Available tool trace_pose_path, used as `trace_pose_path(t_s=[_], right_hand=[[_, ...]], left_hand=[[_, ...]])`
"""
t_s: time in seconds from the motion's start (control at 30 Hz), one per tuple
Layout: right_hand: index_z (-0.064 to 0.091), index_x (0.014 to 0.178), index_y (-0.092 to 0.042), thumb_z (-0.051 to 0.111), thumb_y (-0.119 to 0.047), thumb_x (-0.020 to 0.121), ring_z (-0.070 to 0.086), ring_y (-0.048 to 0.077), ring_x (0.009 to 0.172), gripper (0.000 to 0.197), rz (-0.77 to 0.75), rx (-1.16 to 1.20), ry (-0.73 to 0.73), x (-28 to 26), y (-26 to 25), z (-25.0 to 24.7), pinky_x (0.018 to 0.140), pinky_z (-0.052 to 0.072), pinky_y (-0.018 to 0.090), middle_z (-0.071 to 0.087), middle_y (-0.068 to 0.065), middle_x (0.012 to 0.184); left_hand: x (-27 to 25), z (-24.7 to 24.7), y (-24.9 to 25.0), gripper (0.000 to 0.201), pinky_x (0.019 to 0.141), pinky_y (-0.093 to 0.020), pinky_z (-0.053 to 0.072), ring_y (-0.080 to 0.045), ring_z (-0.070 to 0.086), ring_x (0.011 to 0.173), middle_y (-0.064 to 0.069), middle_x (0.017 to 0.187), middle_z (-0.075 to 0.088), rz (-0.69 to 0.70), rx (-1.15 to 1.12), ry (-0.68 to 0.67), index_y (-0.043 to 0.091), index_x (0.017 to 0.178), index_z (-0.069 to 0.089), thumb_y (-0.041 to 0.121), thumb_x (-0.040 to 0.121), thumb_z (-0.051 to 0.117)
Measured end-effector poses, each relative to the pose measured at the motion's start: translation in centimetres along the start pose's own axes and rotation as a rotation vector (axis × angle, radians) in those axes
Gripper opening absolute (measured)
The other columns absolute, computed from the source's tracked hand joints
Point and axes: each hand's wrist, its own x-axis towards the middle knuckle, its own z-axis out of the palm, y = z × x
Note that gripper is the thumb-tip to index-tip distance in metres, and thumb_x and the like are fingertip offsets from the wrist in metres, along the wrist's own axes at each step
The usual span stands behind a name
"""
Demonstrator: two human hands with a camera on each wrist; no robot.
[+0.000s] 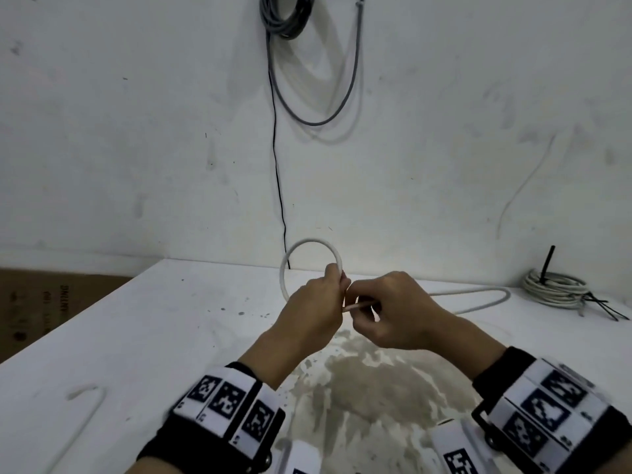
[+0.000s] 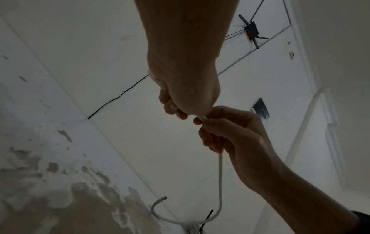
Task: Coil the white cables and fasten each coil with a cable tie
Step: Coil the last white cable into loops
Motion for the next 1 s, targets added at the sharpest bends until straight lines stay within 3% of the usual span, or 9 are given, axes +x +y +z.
trace_pose_path(t_s=[0.1,0.2,0.37,0.47,0.53,0.63,0.73,0.87,1.0], right_hand=[[0.061,0.075,-0.015,0.057,-0.044,0.079,0.053,0.016,0.048,0.030,0.000,0.002,0.088,-0.2,1.4,-0.8,0.051,0.046,0.029,0.060,-0.006,0.055],[0.058,0.077,-0.010,0.050,-0.039,0.086,0.050,0.017,0.051,0.032,-0.075,-0.016,0.169,-0.2,1.9,-1.2,0.050,0.046,0.032,0.057,-0.001,0.060],[0.062,0.077,-0.010,0.058,-0.036,0.087,0.046,0.007,0.055,0.028,0.025,0.183,0.214,0.5,1.3,-1.2,0.054,0.038,0.014,0.054,-0.008,0.059],[0.064,0.084,-0.011,0.047,-0.028,0.096,0.051,0.005,0.057,0.027,0.172,0.445,0.041,0.7,0.4,-1.7,0.057,0.043,0.020,0.062,-0.004,0.064],[0.065,0.091,-0.010,0.042,-0.028,0.098,0.047,0.003,0.055,0.030,0.203,0.515,0.011,0.7,-0.1,-1.6,0.056,0.038,0.014,0.061,-0.001,0.063],[0.062,0.085,-0.011,0.047,-0.017,0.097,0.040,0.007,0.051,0.020,0.206,0.456,0.132,1.2,-0.5,-0.7,0.053,0.035,0.021,0.046,-0.004,0.054],[0.064,0.083,-0.005,0.050,-0.011,0.095,0.041,0.011,0.053,0.020,0.216,0.417,0.266,1.5,0.0,-0.2,0.055,0.038,0.029,0.046,-0.004,0.056],[0.065,0.080,-0.008,0.052,-0.010,0.094,0.045,0.022,0.054,0.020,0.247,0.402,0.321,1.2,0.7,-0.5,0.052,0.035,0.023,0.046,-0.003,0.053],[0.064,0.079,-0.015,0.052,-0.012,0.094,0.042,0.006,0.050,0.019,0.301,0.434,0.358,1.2,1.2,-0.2,0.050,0.033,0.015,0.048,-0.012,0.048]], left_hand=[[-0.4,-0.8,0.1,0.031,0.056,-0.034,0.032,-0.022,0.047,0.059,0.001,0.063,0.047,-0.001,0.075,-0.001,0.013,0.092,0.039,0.040,0.100,0.024],[-0.4,-1.6,0.6,0.054,0.058,-0.032,0.040,-0.015,0.048,0.059,0.000,0.066,0.051,-0.054,0.050,-0.158,0.011,0.081,0.046,0.057,0.093,0.019],[-0.2,-3.4,0.3,0.052,0.033,-0.014,0.016,-0.004,0.014,0.034,0.010,0.043,0.020,-0.274,-1.036,-0.571,0.018,0.055,0.033,0.058,0.088,0.031],[0.1,-4.0,-0.7,0.047,0.029,-0.013,0.016,-0.008,0.010,0.031,0.008,0.042,0.014,-0.309,-1.452,-0.685,0.020,0.052,0.044,0.053,0.085,0.044],[0.3,-3.8,-1.7,0.040,0.029,-0.015,0.021,-0.009,0.015,0.031,0.007,0.043,0.018,-0.240,-1.652,-0.731,0.017,0.057,0.049,0.045,0.084,0.058],[0.3,-3.4,-1.6,0.029,0.034,-0.018,0.031,-0.009,0.027,0.031,0.006,0.043,0.023,-0.250,-1.819,-0.602,0.010,0.065,0.054,0.031,0.085,0.056],[0.4,-2.8,-0.5,0.027,0.040,-0.021,0.038,-0.012,0.041,0.038,0.005,0.041,0.029,-0.398,-1.546,-0.293,0.011,0.071,0.050,0.032,0.087,0.048],[0.3,-2.5,-0.1,0.040,0.060,-0.029,0.049,-0.016,0.058,0.058,0.004,0.051,0.040,-0.413,-1.159,-0.190,0.014,0.075,0.049,0.050,0.093,0.042],[-0.1,-2.3,-0.2,0.033,0.036,-0.017,0.036,-0.008,0.044,0.044,0.007,0.049,0.032,-0.442,-1.575,-0.211,0.013,0.074,0.049,0.042,0.090,0.045]])
